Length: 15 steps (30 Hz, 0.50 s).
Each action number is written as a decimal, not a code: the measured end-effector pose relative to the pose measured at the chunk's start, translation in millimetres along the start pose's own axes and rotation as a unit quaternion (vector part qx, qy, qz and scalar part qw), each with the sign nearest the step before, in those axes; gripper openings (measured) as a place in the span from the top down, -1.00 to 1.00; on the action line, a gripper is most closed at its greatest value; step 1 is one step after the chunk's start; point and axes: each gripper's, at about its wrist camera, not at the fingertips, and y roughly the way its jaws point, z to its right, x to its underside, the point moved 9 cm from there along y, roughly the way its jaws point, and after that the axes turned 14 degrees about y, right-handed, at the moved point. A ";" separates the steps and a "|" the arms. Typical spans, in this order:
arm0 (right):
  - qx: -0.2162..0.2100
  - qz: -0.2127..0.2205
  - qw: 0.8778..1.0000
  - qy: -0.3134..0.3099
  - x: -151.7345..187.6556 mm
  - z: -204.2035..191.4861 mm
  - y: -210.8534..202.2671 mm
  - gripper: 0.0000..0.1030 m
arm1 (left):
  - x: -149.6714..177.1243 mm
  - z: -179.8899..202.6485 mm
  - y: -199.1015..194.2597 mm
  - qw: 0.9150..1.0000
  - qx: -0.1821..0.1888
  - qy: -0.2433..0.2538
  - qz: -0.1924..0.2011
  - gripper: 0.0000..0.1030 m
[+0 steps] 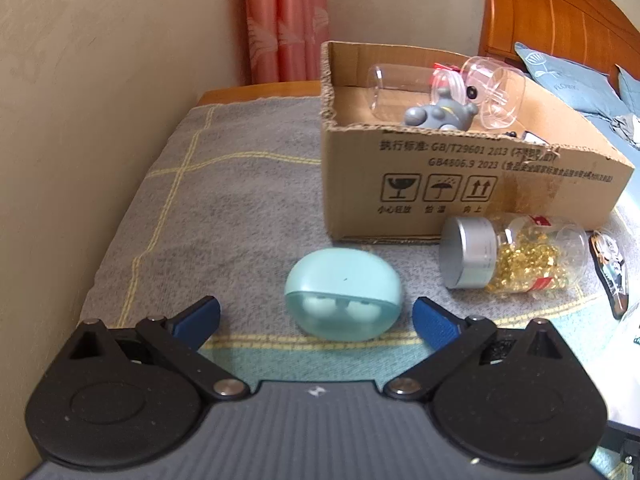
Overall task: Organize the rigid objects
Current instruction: 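Grasp the teal round case with the left tool while the right tool grasps the MEDICAL swab tub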
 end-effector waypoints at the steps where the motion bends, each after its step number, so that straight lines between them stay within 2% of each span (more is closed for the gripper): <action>1: -0.001 0.001 1.000 -0.001 0.1 0.4 0.5 -1.00 | -1.7 1.0 0.8 1.000 0.003 0.008 0.005 -0.87; 4: -0.002 0.002 1.000 -0.003 0.3 -0.3 0.5 -1.00 | -6.1 4.2 0.0 0.999 0.017 0.027 0.018 -0.67; 6: -0.002 0.002 1.000 -0.003 0.3 -0.5 0.8 -1.00 | -7.7 6.6 -1.7 0.999 0.024 0.042 0.023 -0.61; 10: -0.002 0.003 1.000 -0.002 0.4 -0.7 1.1 -1.00 | -9.6 12.7 -5.4 0.997 0.047 0.057 0.029 -0.17; 15: -0.003 0.004 1.000 -0.002 0.7 -0.9 1.2 -1.00 | -9.3 16.7 -9.1 0.997 0.044 0.061 0.027 -0.17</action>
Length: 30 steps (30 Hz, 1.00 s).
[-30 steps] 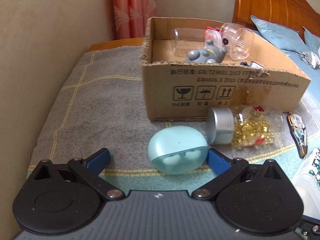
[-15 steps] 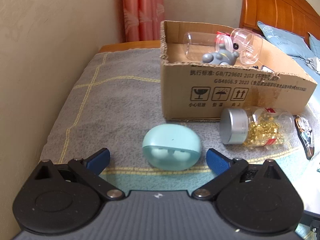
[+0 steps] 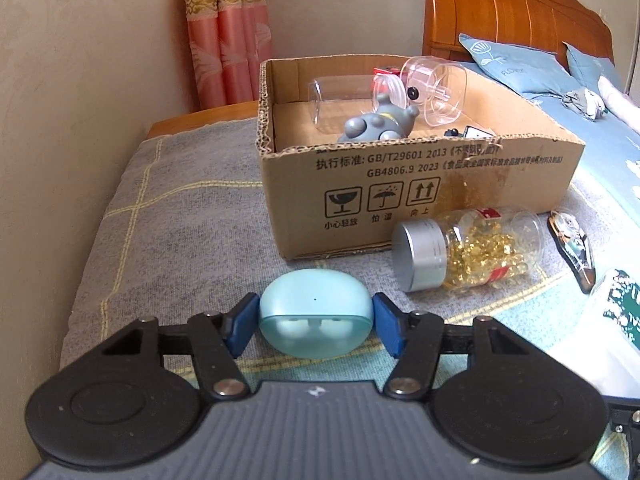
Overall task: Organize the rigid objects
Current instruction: 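Grasp the teal round case with the left tool while the right tool grasps the MEDICAL swab tub, then lift the teal case with the left tool while the right tool lifts the swab tub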
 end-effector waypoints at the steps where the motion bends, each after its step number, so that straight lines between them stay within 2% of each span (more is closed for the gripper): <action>1: 0.000 0.000 1.000 0.000 -0.2 0.1 0.0 -1.00 | 2.1 0.6 -1.9 1.000 0.000 -0.001 -0.001 -0.17; 12: 0.001 -0.002 1.000 0.000 -1.0 1.4 -0.7 -1.00 | 33.8 11.9 -35.2 1.000 0.013 -0.002 -0.022 -0.18; 21: 0.004 -0.024 1.000 -0.011 -7.1 -2.8 -4.3 -1.00 | 37.6 14.2 -39.4 1.000 0.009 -0.003 -0.022 -0.21; 27: -0.015 -0.031 0.999 -0.019 -15.7 -13.9 -8.9 -0.99 | 40.0 12.4 -39.0 1.000 0.010 -0.002 -0.022 -0.36; 30: -0.012 -0.038 0.999 -0.035 -17.4 -18.9 -6.7 -0.92 | 40.7 11.2 -38.4 1.000 0.013 0.000 -0.022 -0.40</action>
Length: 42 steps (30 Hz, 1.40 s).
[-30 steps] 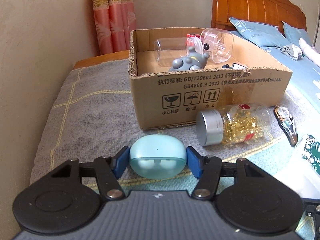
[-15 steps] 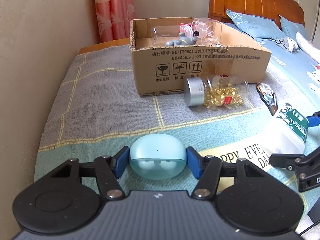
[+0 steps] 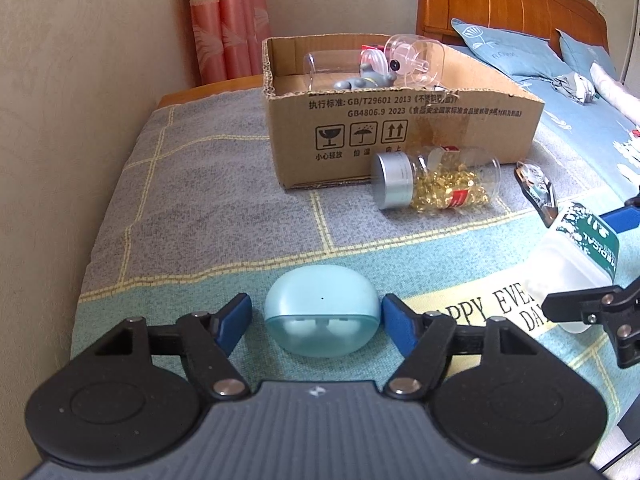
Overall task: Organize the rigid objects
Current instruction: 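Lift the teal case with the left tool while the right tool lifts the swab tub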
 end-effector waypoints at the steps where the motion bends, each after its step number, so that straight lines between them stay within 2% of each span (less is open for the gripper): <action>1: 0.003 -0.002 1.000 -0.004 -0.4 -0.4 1.1 -0.90 | -0.2 -0.3 0.5 1.000 0.002 0.001 0.000 -0.40; 5: 0.021 -0.014 1.000 -0.018 -1.0 1.8 4.8 -0.73 | -0.9 0.9 0.3 1.000 0.007 0.011 -0.003 -0.40; 7: 0.020 -0.017 0.999 -0.022 -0.8 2.2 4.3 -0.71 | -0.6 2.4 -0.3 1.000 0.010 0.017 -0.005 -0.40; 21: 0.021 -0.031 0.997 -0.064 -1.2 -4.6 3.5 -0.71 | -4.4 5.9 2.1 0.999 0.030 0.036 -0.014 -0.36; 25: 0.019 -0.034 0.997 -0.073 -0.5 -6.7 2.3 -0.70 | -6.1 4.9 2.3 0.999 0.035 0.032 -0.017 -0.18; 42: -0.014 -0.020 0.997 -0.079 -21.2 -0.1 -21.9 -0.68 | -9.2 6.0 -14.0 0.999 0.040 0.029 -0.017 -0.17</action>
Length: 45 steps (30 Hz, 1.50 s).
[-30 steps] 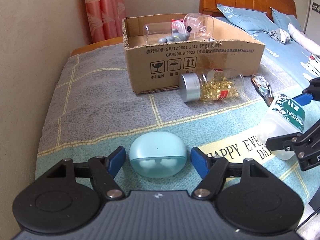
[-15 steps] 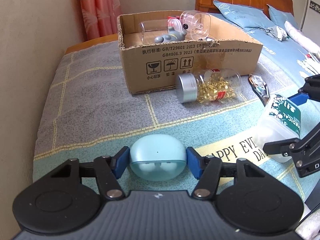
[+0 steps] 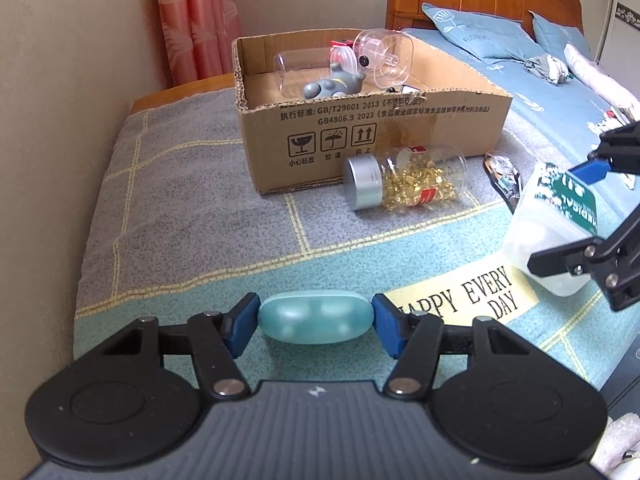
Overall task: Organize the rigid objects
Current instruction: 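Lift the teal case with the left tool while the right tool lifts the swab tub, then lower the swab tub into the box with the right tool while the left tool drops the teal case in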
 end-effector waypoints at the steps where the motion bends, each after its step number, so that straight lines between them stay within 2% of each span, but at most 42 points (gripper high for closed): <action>1: 0.001 0.005 1.000 -0.001 -1.9 0.7 -2.2 -0.68 | -0.1 -0.1 -0.6 1.000 -0.001 0.001 0.001 -0.17; 8: 0.003 0.017 1.000 -0.007 -8.1 -0.5 -8.3 -0.68 | 14.2 0.8 4.2 1.000 0.000 0.007 -0.021 -0.18; 11: 0.001 0.018 1.000 -0.007 -9.0 -1.4 -7.3 -0.68 | 14.5 0.3 4.8 1.000 -0.002 0.007 -0.019 -0.19; 15: -0.002 0.023 1.000 -0.008 -11.4 -3.0 -8.9 -0.68 | 11.8 2.0 8.4 1.000 -0.001 0.013 -0.017 -0.30; 17: -0.001 0.025 1.000 -0.010 -13.3 -2.6 -10.0 -0.68 | 10.5 1.4 8.1 1.000 0.003 0.011 -0.016 -0.17; 24: -0.001 0.043 0.999 -0.017 -28.3 2.2 -18.9 -0.68 | 11.0 -0.6 1.5 1.000 0.004 0.002 -0.011 -0.17; 35: 0.011 0.105 0.994 -0.020 -99.9 29.5 -36.0 -0.68 | -7.6 -13.9 -25.8 1.000 -0.010 -0.013 0.018 -0.17; 45: 0.030 0.100 0.994 -0.011 -160.7 60.4 5.1 -0.68 | -25.1 -26.1 -39.2 0.999 -0.038 -0.009 0.033 -0.17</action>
